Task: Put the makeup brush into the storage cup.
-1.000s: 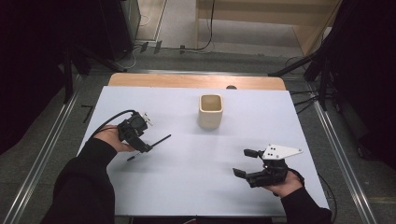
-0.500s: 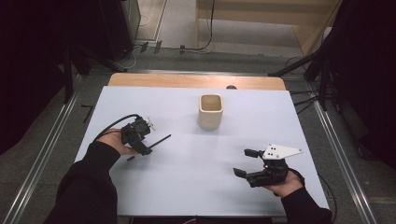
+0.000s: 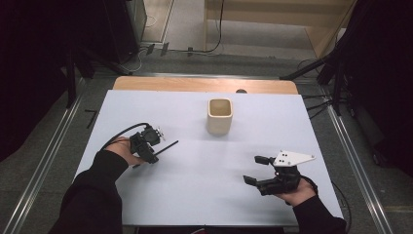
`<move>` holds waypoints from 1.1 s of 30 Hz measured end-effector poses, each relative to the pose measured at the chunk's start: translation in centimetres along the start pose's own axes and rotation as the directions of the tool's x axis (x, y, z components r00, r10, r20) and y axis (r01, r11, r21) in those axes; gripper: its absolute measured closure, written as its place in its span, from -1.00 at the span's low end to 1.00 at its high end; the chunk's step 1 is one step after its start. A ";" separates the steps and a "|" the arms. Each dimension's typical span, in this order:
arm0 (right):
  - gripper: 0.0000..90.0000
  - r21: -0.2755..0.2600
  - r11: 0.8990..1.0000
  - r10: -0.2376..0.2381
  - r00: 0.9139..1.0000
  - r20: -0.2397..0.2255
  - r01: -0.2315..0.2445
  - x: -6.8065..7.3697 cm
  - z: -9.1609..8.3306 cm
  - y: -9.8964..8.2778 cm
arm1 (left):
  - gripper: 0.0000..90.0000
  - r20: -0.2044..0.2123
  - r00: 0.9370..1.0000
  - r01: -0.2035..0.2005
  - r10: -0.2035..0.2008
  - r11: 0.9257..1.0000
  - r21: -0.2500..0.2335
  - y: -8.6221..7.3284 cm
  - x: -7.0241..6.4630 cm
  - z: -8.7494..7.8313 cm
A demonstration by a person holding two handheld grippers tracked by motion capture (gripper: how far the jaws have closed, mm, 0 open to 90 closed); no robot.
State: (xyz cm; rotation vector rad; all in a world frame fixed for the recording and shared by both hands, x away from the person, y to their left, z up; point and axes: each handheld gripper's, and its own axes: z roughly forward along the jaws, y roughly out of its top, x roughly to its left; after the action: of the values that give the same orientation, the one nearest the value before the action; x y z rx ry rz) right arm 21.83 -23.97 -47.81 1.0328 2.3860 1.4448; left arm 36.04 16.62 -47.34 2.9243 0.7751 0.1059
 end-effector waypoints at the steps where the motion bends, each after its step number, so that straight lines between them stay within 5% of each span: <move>1: -0.59 0.004 1.000 0.000 1.000 -0.001 0.000 0.0 0.0 0.0 | 0.42 0.004 1.000 0.003 -0.003 1.000 0.004 0.0 0.0 0.0; 6: -0.59 0.010 1.000 0.002 1.000 -0.004 -0.002 0.0 0.1 0.0 | 0.90 0.016 0.999 0.048 -0.048 0.999 0.010 0.1 0.4 0.0; 23: -0.59 0.007 1.000 0.003 1.000 -0.011 -0.003 -0.1 0.1 -0.1 | 0.91 0.030 0.999 0.045 -0.045 0.999 0.008 0.0 0.6 -0.2; 33: -0.59 0.005 1.000 0.007 1.000 -0.014 -0.007 -0.1 0.1 -0.1 | 0.91 0.039 0.996 0.078 -0.074 0.993 -0.089 -0.3 0.8 -2.0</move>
State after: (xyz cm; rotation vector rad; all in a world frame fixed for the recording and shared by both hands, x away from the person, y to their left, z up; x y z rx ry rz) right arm 21.89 -23.97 -47.91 1.0362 2.3991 1.4542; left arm 36.37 17.44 -45.40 2.7999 0.8517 0.0803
